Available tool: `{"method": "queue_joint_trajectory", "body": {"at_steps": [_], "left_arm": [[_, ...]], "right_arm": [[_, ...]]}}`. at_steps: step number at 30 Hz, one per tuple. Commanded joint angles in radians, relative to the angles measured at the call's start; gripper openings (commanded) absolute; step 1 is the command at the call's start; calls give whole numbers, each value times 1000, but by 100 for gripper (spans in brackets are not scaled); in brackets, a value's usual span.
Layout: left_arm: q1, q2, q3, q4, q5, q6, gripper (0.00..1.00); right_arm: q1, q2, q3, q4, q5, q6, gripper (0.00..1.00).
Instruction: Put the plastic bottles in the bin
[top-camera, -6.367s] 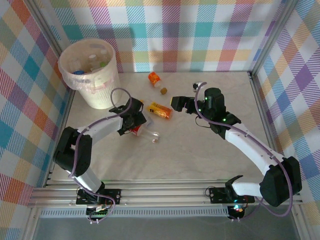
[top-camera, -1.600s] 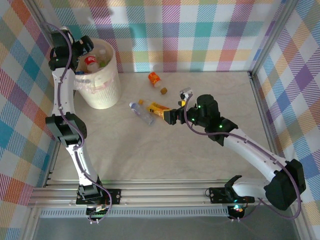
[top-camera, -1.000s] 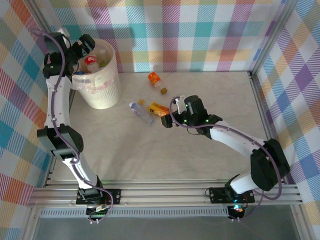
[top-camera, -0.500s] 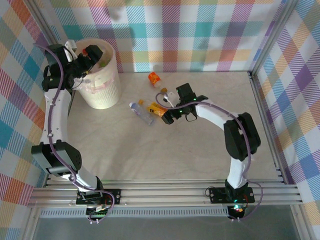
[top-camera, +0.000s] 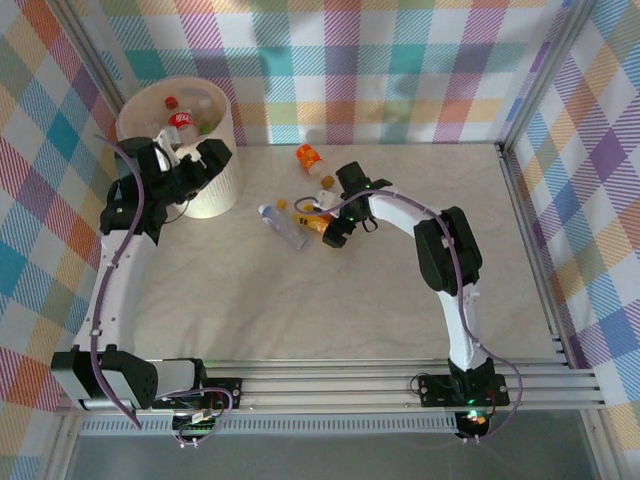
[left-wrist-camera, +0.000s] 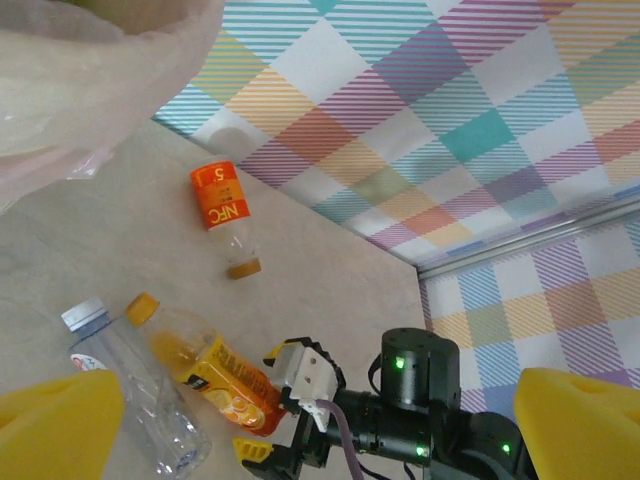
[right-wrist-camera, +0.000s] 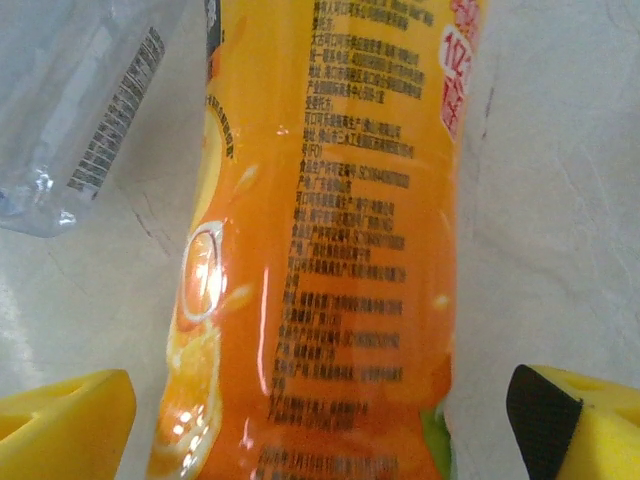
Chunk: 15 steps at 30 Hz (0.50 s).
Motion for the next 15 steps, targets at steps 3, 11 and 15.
{"method": "queue_joint_trajectory", "body": {"at_steps": [3, 11, 15], "left_arm": [[-28, -37, -74, 3, -19, -46, 100], [-101, -50, -128, -20, -130, -45, 100], [-111, -59, -147, -23, -158, -45, 100]], "right_arm": [[-3, 67, 81, -66, -19, -88, 93], [-2, 86, 84, -42, -10, -65, 83], [-2, 58, 47, -1, -12, -49, 71]]}}
